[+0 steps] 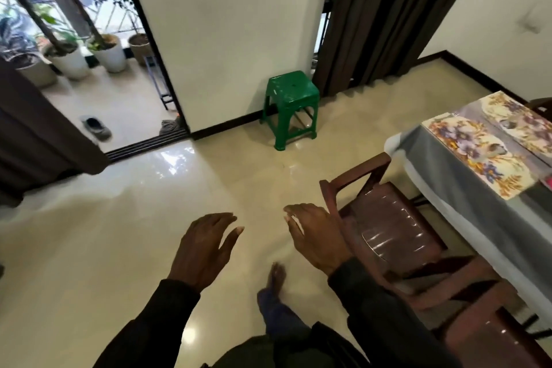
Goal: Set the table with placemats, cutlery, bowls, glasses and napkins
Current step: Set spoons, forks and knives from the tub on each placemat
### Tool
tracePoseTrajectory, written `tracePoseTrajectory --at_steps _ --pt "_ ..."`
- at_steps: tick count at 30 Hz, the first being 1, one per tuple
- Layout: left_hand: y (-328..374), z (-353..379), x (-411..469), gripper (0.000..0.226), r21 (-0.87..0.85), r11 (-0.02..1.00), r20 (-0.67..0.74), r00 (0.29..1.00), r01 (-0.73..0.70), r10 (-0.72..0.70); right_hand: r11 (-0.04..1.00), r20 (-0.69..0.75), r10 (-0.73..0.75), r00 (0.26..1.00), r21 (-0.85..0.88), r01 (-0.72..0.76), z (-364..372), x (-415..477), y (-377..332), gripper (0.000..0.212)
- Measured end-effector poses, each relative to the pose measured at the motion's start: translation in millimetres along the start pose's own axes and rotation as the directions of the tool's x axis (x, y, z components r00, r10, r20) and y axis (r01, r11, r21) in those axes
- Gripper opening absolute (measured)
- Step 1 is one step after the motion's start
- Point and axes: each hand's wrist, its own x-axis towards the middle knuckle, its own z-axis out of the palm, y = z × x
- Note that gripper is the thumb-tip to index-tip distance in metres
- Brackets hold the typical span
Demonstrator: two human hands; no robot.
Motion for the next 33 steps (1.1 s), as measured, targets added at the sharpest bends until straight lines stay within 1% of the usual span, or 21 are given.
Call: tracePoseTrajectory --at_steps 2,3,5,7,10,12,14,16,20,22,27,29,31,33 --pt "-13 11 45 0.042 -0.011 1.000 0.009 1.000 -0.013 0.013 0.999 -0.033 0.016 0.999 -0.052 -0.018 11 37 18 0.021" --pt "-19 17 68 0.041 -0.006 1.000 0.017 1.000 -0.024 0.024 0.998 -0.030 0.028 0.999 -0.046 -0.030 17 57 28 0.021" --pt "-27 27 110 0.041 0.005 0.999 0.053 0.998 -0.040 0.040 0.998 0.010 0.061 0.998 -0.007 -0.061 25 91 45 0.023" --pt "-34 35 151 0.041 -0.010 0.999 0.085 0.995 -0.050 0.051 0.994 0.018 0.098 0.995 0.043 -0.099 28 126 60 0.025" --pt "-39 45 215 0.039 -0.032 0.996 0.084 0.993 -0.079 0.082 0.990 0.027 0.124 0.992 0.069 -0.126 29 178 77 0.028" --pt "-46 57 257 0.039 -0.020 0.993 0.122 0.985 -0.117 0.118 0.988 0.004 0.142 0.990 0.063 -0.142 28 214 92 0.027" --pt "-46 66 293 0.039 -0.020 0.990 0.118 0.983 -0.140 0.142 0.981 -0.021 0.185 0.982 0.060 -0.184 24 238 104 0.024" --pt "-43 74 329 0.039 -0.042 0.984 0.120 0.977 -0.173 0.177 0.976 -0.045 0.214 0.976 0.057 -0.212 17 259 116 0.023" --pt "-47 102 399 0.038 -0.096 0.958 0.135 0.950 -0.271 0.282 0.961 -0.024 0.274 0.961 0.024 -0.274 16 299 151 0.023" --pt "-46 115 438 0.041 -0.117 0.942 0.142 0.933 -0.315 0.330 0.949 -0.063 0.314 0.947 0.007 -0.315 14 319 170 0.023" --pt "-42 158 540 0.039 -0.192 0.873 0.138 0.868 -0.449 0.477 0.898 -0.114 0.435 0.893 -0.023 -0.440 15 368 218 0.022" --pt "-33 177 588 0.038 -0.222 0.846 0.185 0.831 -0.485 0.525 0.862 -0.152 0.496 0.855 -0.030 -0.506 9 388 234 0.022" --pt "-25 192 616 0.039 -0.253 0.801 0.220 0.773 -0.543 0.594 0.846 -0.196 0.520 0.831 -0.017 -0.533 2 398 240 0.021" --pt "-13 206 655 0.041 -0.311 0.727 0.244 0.688 -0.612 0.684 0.793 -0.244 0.592 0.769 0.006 -0.609 -5 414 250 0.022"
